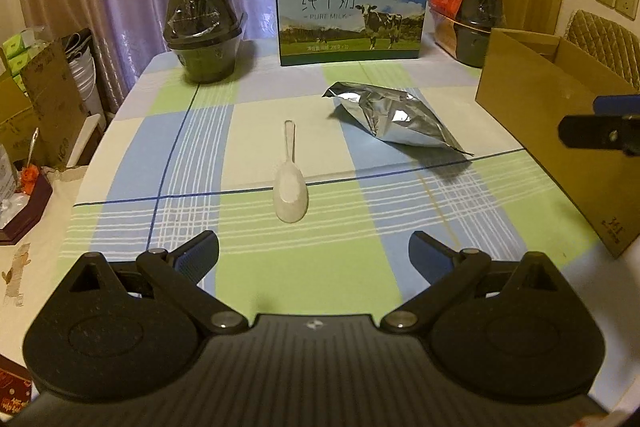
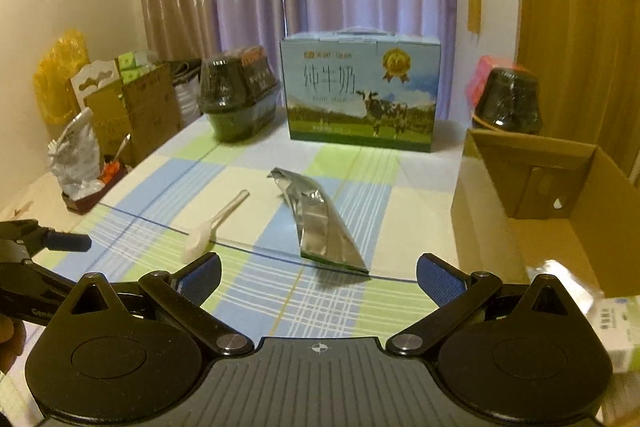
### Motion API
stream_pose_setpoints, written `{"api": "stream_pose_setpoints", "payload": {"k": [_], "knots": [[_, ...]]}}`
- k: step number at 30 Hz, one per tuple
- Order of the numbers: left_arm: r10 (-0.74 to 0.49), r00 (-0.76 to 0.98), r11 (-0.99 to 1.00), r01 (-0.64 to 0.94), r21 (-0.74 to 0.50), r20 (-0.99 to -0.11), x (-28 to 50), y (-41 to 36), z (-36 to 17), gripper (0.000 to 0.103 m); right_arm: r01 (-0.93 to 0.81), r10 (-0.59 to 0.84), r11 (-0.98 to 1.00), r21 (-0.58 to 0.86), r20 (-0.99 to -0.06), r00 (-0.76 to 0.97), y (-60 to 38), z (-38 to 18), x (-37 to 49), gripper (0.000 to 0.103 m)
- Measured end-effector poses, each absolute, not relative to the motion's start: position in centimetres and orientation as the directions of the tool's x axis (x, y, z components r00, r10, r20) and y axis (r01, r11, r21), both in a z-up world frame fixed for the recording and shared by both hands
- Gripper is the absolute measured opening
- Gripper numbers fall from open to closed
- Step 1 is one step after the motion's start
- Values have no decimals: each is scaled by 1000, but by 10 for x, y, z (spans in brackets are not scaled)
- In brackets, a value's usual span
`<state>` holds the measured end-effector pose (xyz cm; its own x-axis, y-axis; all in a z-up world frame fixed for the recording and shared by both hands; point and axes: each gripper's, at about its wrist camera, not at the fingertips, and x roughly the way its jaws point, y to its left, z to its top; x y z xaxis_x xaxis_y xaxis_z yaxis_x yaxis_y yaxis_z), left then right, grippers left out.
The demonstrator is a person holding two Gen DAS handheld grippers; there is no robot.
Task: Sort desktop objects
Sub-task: 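Move both open tools back over the spoon and foil bag, then grasp the white spoon with the left tool while the right tool grasps the silver foil bag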
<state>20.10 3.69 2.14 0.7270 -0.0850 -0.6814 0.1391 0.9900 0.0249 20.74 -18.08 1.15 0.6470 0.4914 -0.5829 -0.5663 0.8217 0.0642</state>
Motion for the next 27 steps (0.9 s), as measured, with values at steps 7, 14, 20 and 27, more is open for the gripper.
{"api": "stream_pose_setpoints", "payload": {"k": [7,14,20,27], "knots": [[-101,729,987,157,22,-677,235,40,1,96,-568,471,822,38,-605,642,-163,-12,238,101],[-106,717,987,161,15,-689,272,47,-20,88,-583,463,812,24,-634,620,-142,-36,274,100],[-124,713,986,169,-3,-690,296,54,-33,73,-602,458,798,1,-650,607,-125,-53,297,93],[-135,685,979,204,11,-715,313,49,-47,42,-622,459,783,-12,-664,590,-110,-70,317,83]]}}
